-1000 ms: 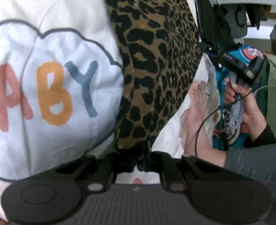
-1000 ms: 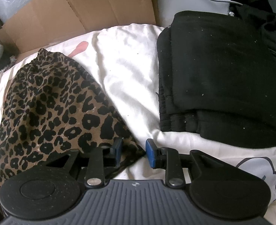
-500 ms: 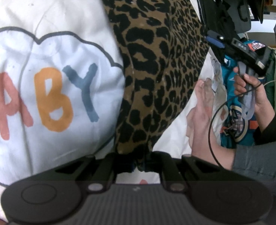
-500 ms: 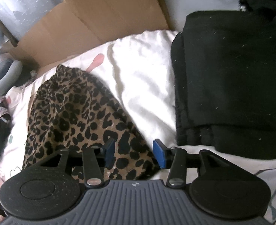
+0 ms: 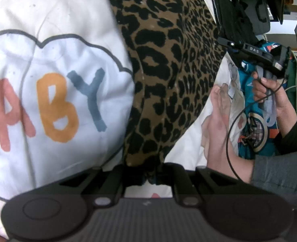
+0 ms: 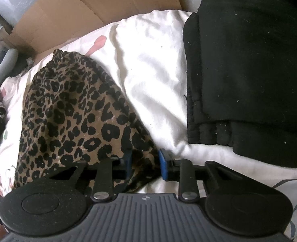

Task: Fold clothes

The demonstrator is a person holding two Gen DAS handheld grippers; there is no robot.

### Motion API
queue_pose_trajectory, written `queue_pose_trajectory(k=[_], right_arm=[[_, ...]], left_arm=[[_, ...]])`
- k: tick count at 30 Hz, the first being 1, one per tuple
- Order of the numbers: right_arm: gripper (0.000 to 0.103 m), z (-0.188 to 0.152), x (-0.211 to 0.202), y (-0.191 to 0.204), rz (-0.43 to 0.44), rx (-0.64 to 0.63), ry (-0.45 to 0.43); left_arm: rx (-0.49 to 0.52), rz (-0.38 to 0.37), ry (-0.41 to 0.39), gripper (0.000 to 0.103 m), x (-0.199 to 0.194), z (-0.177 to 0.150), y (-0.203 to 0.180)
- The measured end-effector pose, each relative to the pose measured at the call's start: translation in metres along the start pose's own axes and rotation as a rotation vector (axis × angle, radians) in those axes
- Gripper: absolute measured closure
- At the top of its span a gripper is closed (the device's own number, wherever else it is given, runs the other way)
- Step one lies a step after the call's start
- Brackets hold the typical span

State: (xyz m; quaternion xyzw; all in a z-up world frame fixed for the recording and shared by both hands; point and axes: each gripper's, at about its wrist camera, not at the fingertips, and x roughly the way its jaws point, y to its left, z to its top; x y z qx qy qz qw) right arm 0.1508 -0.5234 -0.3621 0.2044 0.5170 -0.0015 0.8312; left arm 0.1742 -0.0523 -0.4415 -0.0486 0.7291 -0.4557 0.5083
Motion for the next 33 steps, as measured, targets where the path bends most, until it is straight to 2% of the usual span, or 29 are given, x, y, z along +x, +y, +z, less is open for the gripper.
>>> queue_pose_trajectory(k=[3, 8, 10, 11, 12, 18, 26, 32, 33], right_arm=[[0.082, 0.003, -0.007, 0.001, 0.010, -0.013, -0.004], [0.080, 0.007, -0.016, 0.002, 0.032, -0.041, -0.017], [0.071, 0.010, -0.012, -0.001, 0.036, -0.040, -0.012], [0.060, 0.011, -0.010, -0.002, 0.038, -0.039, -0.010], [0.057, 0.012, -0.008, -0.004, 0.040, -0.038, -0.007], [0.057, 0.018, 0.009, -0.010, 0.072, -0.046, 0.035], [0.057, 0.026, 0.022, -0.009, 0.157, -0.123, 0.182], [0.059, 0.033, 0.029, -0.017, 0.217, -0.060, 0.220], [0.063, 0.034, 0.030, -0.018, 0.224, -0.050, 0.224]], left_arm=[[-0.004, -0.001, 0.001, 0.095, 0.002, 0.001, 0.001], [-0.002, 0.000, 0.001, 0.095, 0.002, 0.000, 0.000], [-0.002, -0.002, 0.003, 0.095, 0.002, 0.000, 0.001], [-0.001, -0.001, 0.003, 0.095, 0.002, 0.001, 0.001], [-0.001, -0.001, 0.004, 0.095, 0.002, 0.001, 0.001], [-0.001, 0.001, 0.006, 0.095, 0.002, 0.001, 0.000], [-0.001, 0.003, 0.009, 0.095, 0.003, 0.001, 0.000], [-0.012, -0.003, 0.009, 0.095, 0.003, 0.000, 0.001], [-0.012, -0.005, 0.010, 0.095, 0.002, 0.000, 0.000]])
